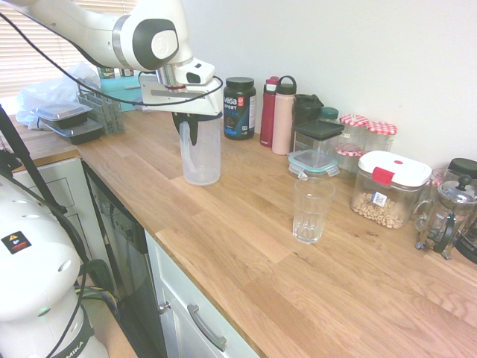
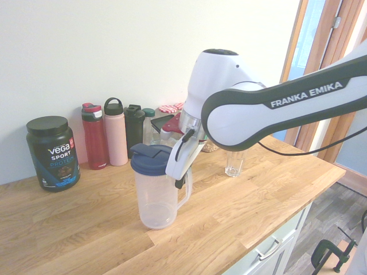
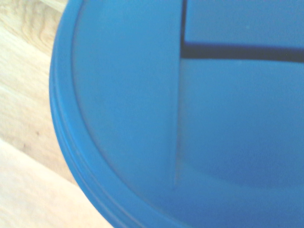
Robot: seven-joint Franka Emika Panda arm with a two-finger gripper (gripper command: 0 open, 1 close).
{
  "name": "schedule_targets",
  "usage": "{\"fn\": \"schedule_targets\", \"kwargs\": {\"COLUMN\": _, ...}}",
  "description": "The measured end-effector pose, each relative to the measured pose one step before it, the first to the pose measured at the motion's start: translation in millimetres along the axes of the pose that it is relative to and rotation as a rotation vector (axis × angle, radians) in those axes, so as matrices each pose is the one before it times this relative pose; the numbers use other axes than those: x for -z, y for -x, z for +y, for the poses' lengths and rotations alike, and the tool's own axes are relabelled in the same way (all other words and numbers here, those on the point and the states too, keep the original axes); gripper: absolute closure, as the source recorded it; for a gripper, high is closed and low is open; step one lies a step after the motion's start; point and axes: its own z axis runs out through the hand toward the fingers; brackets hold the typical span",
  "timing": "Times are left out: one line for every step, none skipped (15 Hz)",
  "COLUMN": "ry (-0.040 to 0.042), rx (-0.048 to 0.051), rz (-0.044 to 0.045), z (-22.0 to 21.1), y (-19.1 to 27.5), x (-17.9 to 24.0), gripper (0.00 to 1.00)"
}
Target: Pour me some water
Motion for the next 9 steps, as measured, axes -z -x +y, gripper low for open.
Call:
{"fn": "schedule_targets", "kwargs": {"ry": -0.00308, "rx": -0.00682, "rz": 0.00487, "z": 10.53, "y": 7.27, "x": 9.79, "gripper": 1.0}}
{"fn": "schedule_targets", "kwargs": {"ry": 0.0023, "rx": -0.01091, "rz": 0.00261, "z": 12.68, "y": 7.42, "x": 10.47, "gripper": 1.0}}
{"fn": "schedule_targets", "kwargs": {"ry": 0.00518, "rx": -0.01453, "rz": -0.00286, "z": 14.09, "y": 6.76, "x": 11.15, "gripper": 1.0}}
{"fn": "schedule_targets", "kwargs": {"ry": 0.00829, "rx": -0.01598, "rz": -0.0065, "z": 16.26, "y": 6.29, "x": 11.05, "gripper": 1.0}}
{"fn": "schedule_targets", "kwargs": {"ry": 0.00869, "rx": -0.01751, "rz": -0.0172, "z": 18.52, "y": 6.31, "x": 10.64, "gripper": 1.0}}
{"fn": "schedule_targets", "kwargs": {"ry": 0.01087, "rx": -0.01518, "rz": -0.02334, "z": 19.45, "y": 5.99, "x": 10.67, "gripper": 1.0}}
{"fn": "schedule_targets", "kwargs": {"ry": 0.00864, "rx": -0.01164, "rz": -0.01983, "z": 20.55, "y": 6.2, "x": 10.55, "gripper": 1.0}}
{"fn": "schedule_targets", "kwargs": {"ry": 0.00428, "rx": 0.00141, "rz": -0.01894, "z": 20.7, "y": 6.81, "x": 9.74, "gripper": 1.0}}
{"fn": "schedule_targets", "kwargs": {"ry": 0.00945, "rx": 0.00752, "rz": -0.00609, "z": 20.65, "y": 5.11, "x": 9.97, "gripper": 1.0}}
